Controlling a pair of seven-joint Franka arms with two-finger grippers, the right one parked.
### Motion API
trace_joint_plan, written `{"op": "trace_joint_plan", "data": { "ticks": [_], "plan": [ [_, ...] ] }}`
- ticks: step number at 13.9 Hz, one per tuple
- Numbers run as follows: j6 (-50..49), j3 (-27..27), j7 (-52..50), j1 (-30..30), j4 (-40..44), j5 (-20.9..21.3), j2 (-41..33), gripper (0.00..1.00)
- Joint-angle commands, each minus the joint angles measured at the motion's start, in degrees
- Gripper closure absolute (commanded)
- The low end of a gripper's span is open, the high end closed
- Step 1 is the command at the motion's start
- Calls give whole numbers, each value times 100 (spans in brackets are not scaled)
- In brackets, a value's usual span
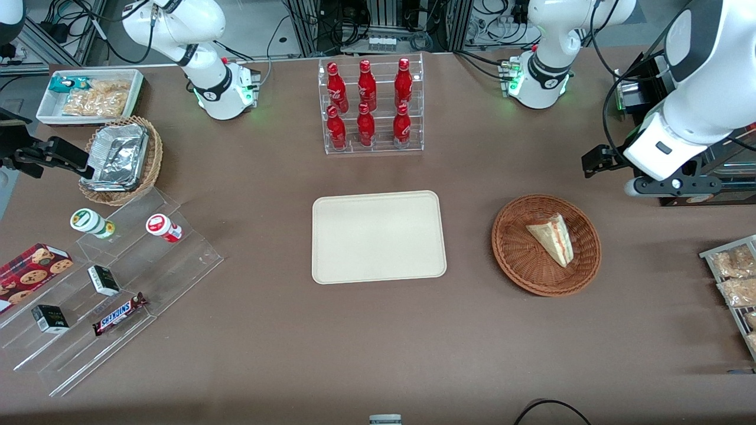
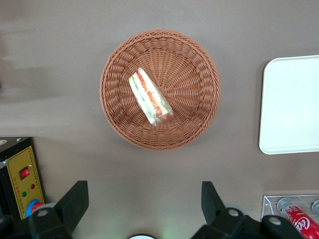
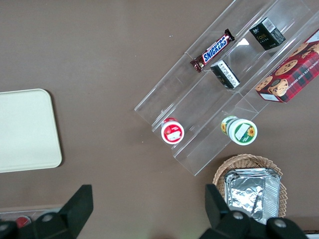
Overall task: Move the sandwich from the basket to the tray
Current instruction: 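Move the left gripper over the sandwich in the wicker basket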
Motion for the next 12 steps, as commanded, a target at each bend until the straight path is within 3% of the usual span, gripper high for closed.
{"op": "trace_joint_plan", "data": {
  "ticks": [1,6,12],
  "plan": [
    [-149,-15,60,69,174,-41,73,0],
    [61,-7,112,77,-334,-32,302,0],
    [2722,-7,104,69,-2162,-14,548,0]
  ]
}}
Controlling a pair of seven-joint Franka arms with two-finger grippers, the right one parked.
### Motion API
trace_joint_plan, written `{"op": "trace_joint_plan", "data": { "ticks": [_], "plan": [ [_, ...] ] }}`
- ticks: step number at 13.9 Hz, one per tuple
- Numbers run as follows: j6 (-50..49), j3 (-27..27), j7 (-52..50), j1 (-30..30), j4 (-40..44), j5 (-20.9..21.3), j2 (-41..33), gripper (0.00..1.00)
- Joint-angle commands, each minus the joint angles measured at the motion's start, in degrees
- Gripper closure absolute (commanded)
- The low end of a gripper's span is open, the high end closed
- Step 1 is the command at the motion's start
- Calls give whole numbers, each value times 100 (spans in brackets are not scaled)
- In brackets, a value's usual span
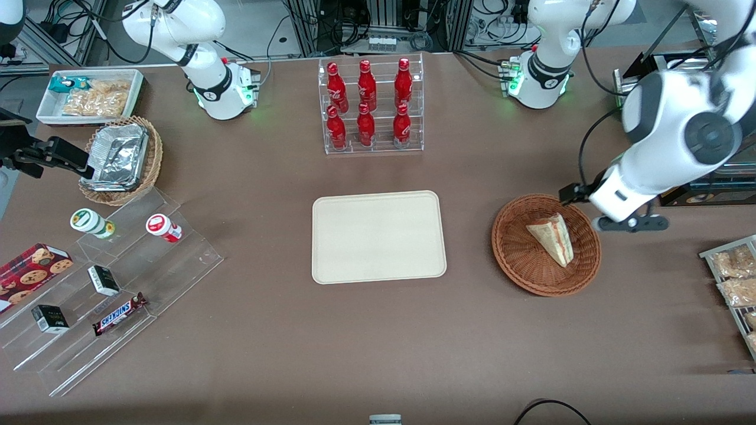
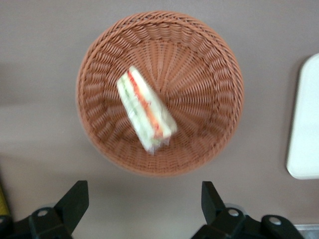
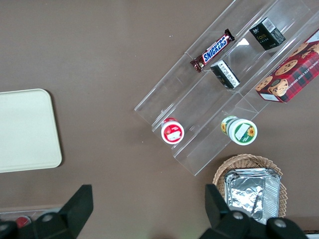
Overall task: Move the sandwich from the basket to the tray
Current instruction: 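Move the left gripper over the sandwich in the wicker basket, then lower the left gripper and close it on the wrapped sandwich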
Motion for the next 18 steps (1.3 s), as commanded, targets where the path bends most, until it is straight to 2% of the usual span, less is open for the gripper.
{"op": "trace_joint_plan", "data": {
  "ticks": [1,3,7,9,11,17,18],
  "plan": [
    [743,-28,20,61,-573,-15,14,0],
    [929,-28,-391,61,-601,-33,199,0],
    [1430,-28,-2735,61,-644,-59,401,0],
    [1797,-28,-3450,61,-828,-59,463,0],
    [2106,-28,-3811,69,-987,-68,507,0],
    [2379,-28,-3866,69,-987,-86,1069,0],
    [2415,-28,-3866,69,-987,-86,1113,3]
  ]
}}
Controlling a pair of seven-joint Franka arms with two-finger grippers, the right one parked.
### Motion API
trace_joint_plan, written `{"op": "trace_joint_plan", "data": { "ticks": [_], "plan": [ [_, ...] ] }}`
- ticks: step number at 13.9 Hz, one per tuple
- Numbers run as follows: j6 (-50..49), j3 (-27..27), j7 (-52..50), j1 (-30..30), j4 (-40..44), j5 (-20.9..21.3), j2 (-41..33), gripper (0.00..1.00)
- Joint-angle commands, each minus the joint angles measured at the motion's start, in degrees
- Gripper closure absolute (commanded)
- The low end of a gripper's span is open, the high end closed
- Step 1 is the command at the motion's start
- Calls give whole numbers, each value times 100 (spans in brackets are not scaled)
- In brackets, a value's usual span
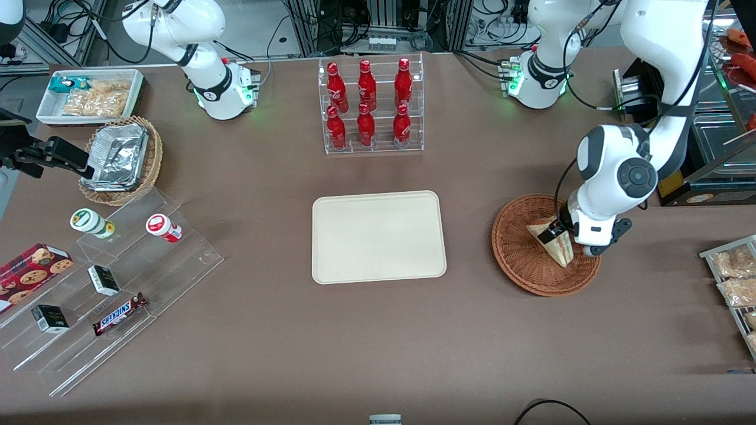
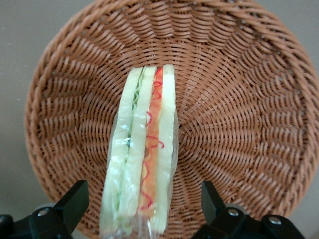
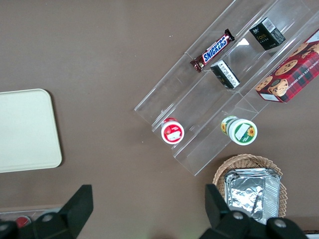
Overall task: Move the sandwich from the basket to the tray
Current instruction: 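Lower the left gripper and close it on the wrapped sandwich, then lift the sandwich and carry it over the cream tray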
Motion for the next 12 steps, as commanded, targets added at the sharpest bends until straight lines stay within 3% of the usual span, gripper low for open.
{"op": "trace_joint_plan", "data": {
  "ticks": [1,2,3,7,11,12],
  "plan": [
    [154,-39,-77,58,-14,-52,101,30],
    [145,-30,-68,58,-14,-43,84,72],
    [119,-30,2,58,-5,-25,84,90],
    [-83,-30,439,23,161,45,-65,96],
    [-1617,-65,1003,-493,1195,80,-5,96],
    [-1978,-65,1248,-661,1591,263,170,94]
  ]
}}
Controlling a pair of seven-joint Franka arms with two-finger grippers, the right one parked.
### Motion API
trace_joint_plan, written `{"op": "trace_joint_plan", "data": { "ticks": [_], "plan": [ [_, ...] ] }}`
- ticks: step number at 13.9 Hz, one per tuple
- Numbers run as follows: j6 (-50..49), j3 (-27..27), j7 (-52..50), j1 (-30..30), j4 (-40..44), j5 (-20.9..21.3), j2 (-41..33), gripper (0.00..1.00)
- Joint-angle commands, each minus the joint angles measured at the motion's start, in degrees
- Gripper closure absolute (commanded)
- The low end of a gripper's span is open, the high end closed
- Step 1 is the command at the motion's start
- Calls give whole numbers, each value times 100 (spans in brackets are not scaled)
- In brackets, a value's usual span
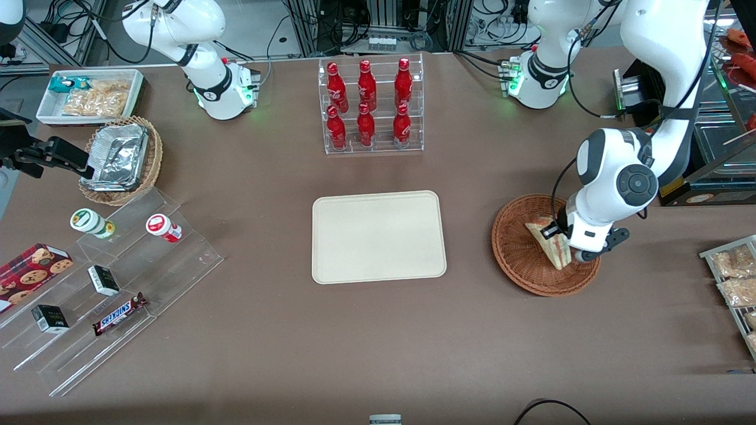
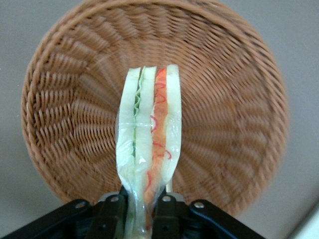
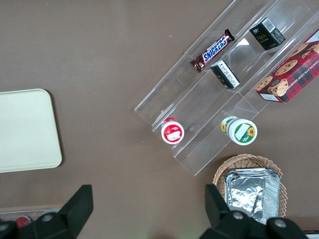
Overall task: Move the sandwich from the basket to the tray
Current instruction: 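Lift the sandwich and carry it over the cream tray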
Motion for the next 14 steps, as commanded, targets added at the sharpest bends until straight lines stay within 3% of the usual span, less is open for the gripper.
{"op": "trace_joint_plan", "data": {
  "ticks": [1,5,9,12,14],
  "plan": [
    [-916,1,367,-576,1054,297,383,93],
    [-1323,-8,272,-1446,2339,254,1236,92],
    [-1253,-25,-176,-2150,2840,184,1719,93],
    [-1252,-96,-379,-2546,3351,-246,2124,93],
    [-1226,-96,-747,-2871,3693,-265,2405,93]
  ]
}}
